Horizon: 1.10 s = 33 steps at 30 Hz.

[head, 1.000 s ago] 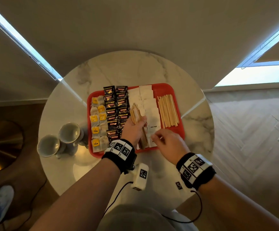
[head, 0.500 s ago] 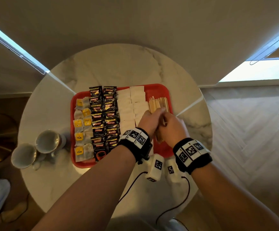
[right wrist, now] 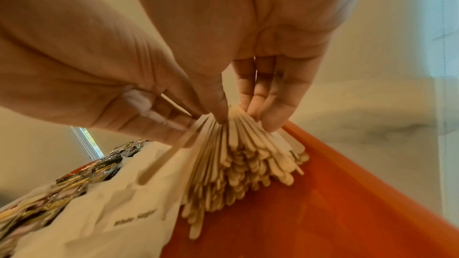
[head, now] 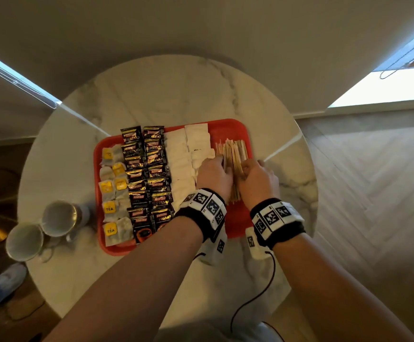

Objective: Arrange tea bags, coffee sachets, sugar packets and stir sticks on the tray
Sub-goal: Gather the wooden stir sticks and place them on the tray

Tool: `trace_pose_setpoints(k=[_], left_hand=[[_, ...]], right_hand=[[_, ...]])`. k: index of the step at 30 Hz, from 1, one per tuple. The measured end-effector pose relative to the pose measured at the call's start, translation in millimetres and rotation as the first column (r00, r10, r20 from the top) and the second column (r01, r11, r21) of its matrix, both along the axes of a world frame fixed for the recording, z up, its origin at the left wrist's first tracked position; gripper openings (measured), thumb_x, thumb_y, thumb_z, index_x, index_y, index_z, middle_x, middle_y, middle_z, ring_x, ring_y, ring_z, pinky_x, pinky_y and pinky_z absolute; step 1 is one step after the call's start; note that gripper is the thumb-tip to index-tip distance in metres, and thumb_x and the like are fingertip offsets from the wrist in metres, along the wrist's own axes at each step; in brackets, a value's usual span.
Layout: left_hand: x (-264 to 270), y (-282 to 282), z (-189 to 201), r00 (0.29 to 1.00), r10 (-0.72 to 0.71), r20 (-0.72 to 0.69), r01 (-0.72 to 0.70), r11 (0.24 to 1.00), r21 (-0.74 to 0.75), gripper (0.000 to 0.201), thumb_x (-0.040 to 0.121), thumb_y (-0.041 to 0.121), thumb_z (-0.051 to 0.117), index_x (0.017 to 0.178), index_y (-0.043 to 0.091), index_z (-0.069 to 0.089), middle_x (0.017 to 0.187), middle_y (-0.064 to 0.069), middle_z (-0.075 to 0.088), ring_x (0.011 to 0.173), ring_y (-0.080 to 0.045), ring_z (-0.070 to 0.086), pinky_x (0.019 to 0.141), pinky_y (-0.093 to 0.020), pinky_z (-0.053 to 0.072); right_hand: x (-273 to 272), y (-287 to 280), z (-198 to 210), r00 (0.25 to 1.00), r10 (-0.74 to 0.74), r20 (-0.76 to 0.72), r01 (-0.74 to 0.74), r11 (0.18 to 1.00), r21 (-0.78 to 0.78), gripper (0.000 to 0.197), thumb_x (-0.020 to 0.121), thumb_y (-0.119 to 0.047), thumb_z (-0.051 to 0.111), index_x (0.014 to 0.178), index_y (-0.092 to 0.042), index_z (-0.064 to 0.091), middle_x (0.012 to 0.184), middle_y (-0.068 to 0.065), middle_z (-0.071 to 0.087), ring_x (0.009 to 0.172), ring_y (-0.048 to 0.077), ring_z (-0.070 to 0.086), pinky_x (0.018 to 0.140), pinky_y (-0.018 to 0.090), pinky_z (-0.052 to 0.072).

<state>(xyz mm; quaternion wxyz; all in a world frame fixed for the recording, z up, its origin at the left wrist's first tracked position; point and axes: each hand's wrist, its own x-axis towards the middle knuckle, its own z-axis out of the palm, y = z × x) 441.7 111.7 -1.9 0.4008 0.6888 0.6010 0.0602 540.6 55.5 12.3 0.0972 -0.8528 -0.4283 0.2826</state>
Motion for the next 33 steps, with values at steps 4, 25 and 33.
trace_pose_setpoints(k=[4,25,33], left_hand=[[-5,2,-3,0.999,-0.029,-0.042,0.031,0.999,0.045,0.025,0.095,0.019,0.060,0.118,0.012,0.066,0.109,-0.011,0.065,0.103,-0.029,0.063,0.089,-0.037,0.053],[3,32,1,0.988,-0.097,0.124,0.065,0.969,0.238,0.019,0.099,0.026,0.056,0.114,0.017,0.064,0.109,-0.001,0.060,0.096,-0.015,0.057,0.085,-0.025,0.049],[22,50,-13,0.913,-0.381,-0.146,0.401,0.903,0.155,0.061,0.097,0.053,0.051,0.148,0.019,0.044,0.148,-0.006,0.045,0.140,-0.030,0.034,0.116,-0.044,0.032]], right_hand=[[-1,-2,-2,1.000,-0.019,-0.015,0.020,0.999,0.031,0.040,0.097,-0.039,0.060,0.128,-0.014,0.060,0.123,0.009,0.060,0.105,0.033,0.063,0.087,0.039,0.051],[12,-11,-16,0.998,0.013,-0.061,-0.005,0.992,0.128,0.041,0.094,-0.031,0.064,0.132,-0.016,0.058,0.125,0.006,0.057,0.103,0.031,0.063,0.085,0.036,0.050],[19,-38,-6,0.997,0.072,-0.041,-0.060,0.971,0.231,0.029,0.095,-0.042,0.063,0.117,-0.022,0.067,0.106,-0.006,0.061,0.086,0.012,0.062,0.076,0.024,0.050]])
